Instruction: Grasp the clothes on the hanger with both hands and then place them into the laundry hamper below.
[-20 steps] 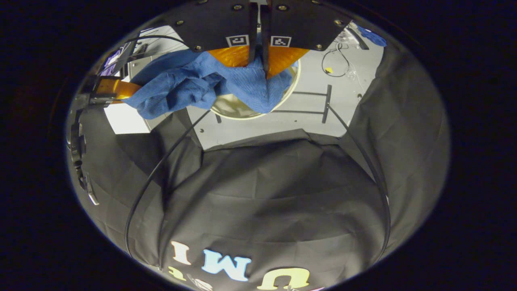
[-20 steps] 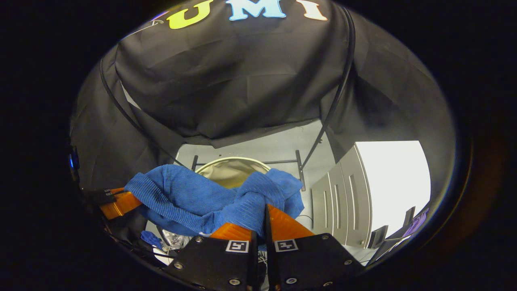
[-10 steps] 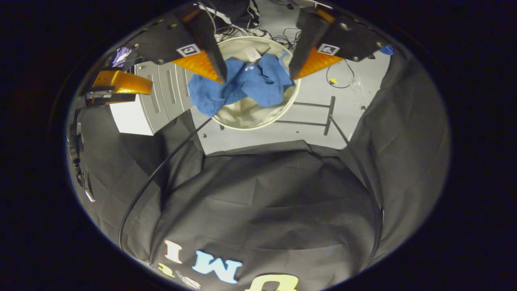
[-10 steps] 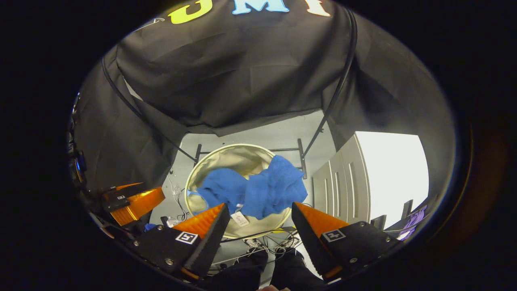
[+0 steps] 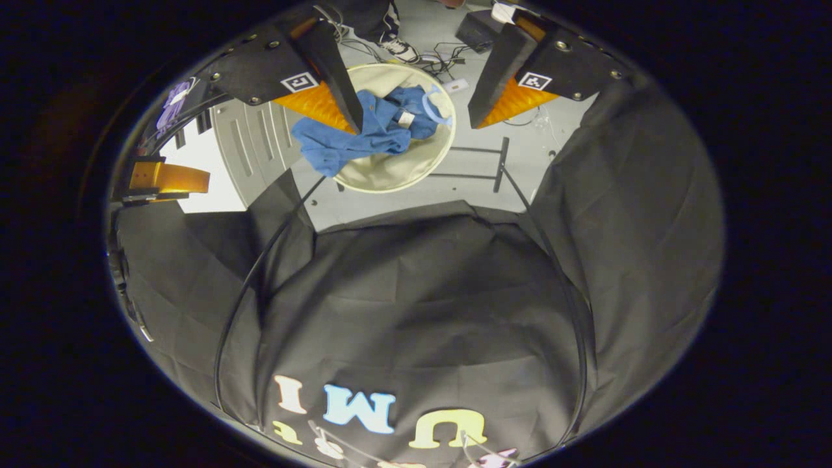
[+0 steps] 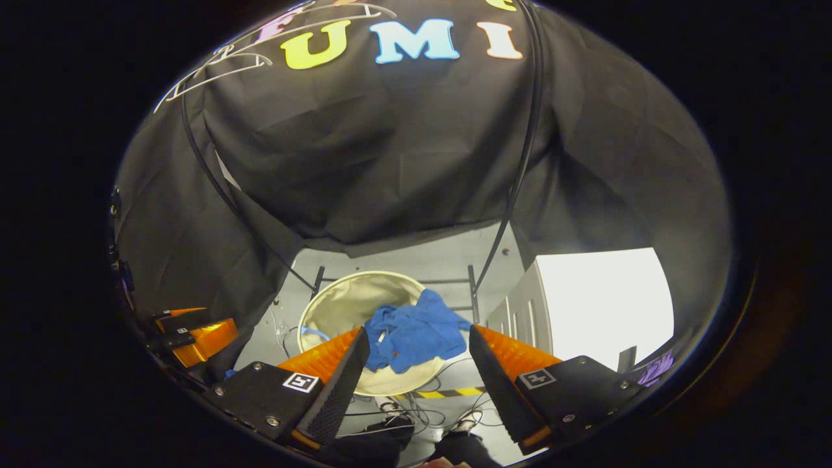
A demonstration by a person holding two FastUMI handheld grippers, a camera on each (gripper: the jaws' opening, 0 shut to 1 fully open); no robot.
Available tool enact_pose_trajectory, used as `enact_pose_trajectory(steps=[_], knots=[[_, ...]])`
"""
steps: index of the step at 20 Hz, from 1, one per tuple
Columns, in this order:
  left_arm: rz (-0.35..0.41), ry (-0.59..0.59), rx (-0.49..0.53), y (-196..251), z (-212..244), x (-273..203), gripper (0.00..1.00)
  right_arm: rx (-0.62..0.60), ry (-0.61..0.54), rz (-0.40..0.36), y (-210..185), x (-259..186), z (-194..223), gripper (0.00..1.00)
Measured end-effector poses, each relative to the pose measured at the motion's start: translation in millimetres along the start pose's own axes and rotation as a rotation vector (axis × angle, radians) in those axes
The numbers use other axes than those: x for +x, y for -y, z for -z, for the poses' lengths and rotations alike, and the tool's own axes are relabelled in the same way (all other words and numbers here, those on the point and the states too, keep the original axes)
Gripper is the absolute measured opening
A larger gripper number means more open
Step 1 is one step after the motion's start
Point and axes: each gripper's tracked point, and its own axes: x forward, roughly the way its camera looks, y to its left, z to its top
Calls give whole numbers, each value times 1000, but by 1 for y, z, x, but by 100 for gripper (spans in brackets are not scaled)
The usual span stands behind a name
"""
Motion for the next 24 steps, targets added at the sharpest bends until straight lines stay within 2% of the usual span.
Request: enact_pose_trajectory(steps=[5, 7, 12, 13, 14, 15, 19, 20, 21, 22, 24], knots=[[-97, 164, 0, 28, -60, -74, 95, -22, 183, 9, 51, -57, -41, 95], [-118, 244, -30, 41, -89, -103, 93, -25, 264, 22, 72, -80, -62, 95], [-153, 455, -86, 65, -160, -184, 96, -9, 496, 21, 107, -153, -112, 95], [-159, 496, -90, 69, -171, -197, 95, -5, 546, 17, 113, -169, -123, 92], [-170, 539, -93, 73, -181, -214, 94, -2, 602, 17, 121, -184, -133, 95], [-176, 586, -98, 77, -193, -230, 92, 3, 647, 16, 126, -198, -142, 92], [-201, 769, -99, 90, -241, -304, 92, 59, 838, 12, 141, -258, -179, 92], [-208, 803, -95, 90, -249, -321, 92, 70, 869, 16, 144, -268, -183, 95], [-215, 834, -91, 92, -257, -340, 92, 82, 898, 18, 146, -278, -187, 92], [-220, 858, -88, 89, -265, -354, 92, 89, 918, 18, 149, -287, -187, 95], [-231, 898, -87, 89, -285, -387, 92, 85, 949, 30, 150, -296, -193, 94]])
